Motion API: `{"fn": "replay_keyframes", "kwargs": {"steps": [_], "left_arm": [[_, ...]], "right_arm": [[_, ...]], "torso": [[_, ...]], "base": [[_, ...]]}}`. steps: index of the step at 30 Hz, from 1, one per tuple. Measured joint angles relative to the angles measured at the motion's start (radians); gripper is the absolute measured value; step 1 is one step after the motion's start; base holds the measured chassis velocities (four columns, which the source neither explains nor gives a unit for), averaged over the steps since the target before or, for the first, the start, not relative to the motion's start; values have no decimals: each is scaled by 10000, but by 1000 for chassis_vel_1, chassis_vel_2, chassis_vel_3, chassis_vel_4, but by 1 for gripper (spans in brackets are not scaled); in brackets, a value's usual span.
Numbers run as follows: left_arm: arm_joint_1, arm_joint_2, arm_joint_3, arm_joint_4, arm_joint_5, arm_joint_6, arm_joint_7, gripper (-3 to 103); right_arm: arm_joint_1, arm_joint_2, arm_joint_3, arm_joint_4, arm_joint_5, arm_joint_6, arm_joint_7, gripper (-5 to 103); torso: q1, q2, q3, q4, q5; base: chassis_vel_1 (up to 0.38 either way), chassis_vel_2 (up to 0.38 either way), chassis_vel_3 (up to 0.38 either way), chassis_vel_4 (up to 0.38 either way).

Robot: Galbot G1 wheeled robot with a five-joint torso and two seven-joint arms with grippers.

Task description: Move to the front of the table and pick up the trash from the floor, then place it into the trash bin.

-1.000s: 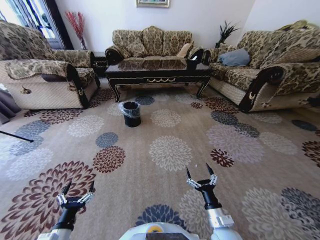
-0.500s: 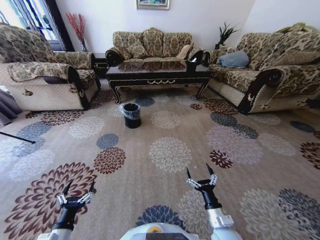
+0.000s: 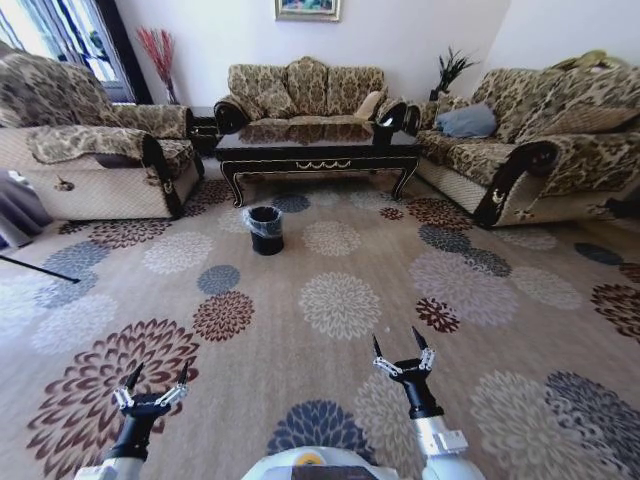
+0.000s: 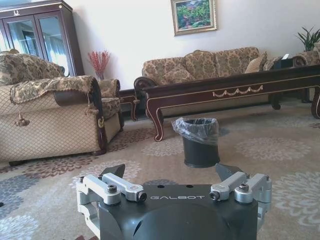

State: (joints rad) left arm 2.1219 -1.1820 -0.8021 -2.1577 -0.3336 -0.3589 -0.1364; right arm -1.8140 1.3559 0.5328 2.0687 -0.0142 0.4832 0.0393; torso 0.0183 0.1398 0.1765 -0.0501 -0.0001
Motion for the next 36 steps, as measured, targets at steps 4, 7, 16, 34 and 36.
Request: {"fn": "replay_keyframes", "kwargs": {"steps": [4, 7, 16, 34, 36], "left_arm": [[0, 0, 0, 0, 0, 0, 0, 100], [0, 0, 0, 0, 0, 0, 0, 100], [-1, 0, 0, 0, 0, 1, 0, 100], [-1, 0, 0, 0, 0, 1, 0, 100], [-1, 0, 0, 0, 0, 0, 0, 100]], "right_arm": [[0, 0, 0, 0, 0, 0, 0, 100], [4, 0, 0, 0, 0, 0, 0, 100], [5, 0, 0, 0, 0, 0, 0, 100], [5, -1, 0, 0, 0, 0, 0, 100], [5, 0, 0, 0, 0, 0, 0, 100]], "torso": [[7, 66, 58, 0, 1], [34, 150, 135, 1, 1], [122, 538, 423, 2, 2], [332, 1257, 928, 2, 1], [359, 1362, 1009, 1, 1]], "base": [[30, -35, -47, 35], [0, 0, 0, 0], [0, 0, 0, 0], [0, 0, 0, 0], [0, 0, 0, 0]]}}
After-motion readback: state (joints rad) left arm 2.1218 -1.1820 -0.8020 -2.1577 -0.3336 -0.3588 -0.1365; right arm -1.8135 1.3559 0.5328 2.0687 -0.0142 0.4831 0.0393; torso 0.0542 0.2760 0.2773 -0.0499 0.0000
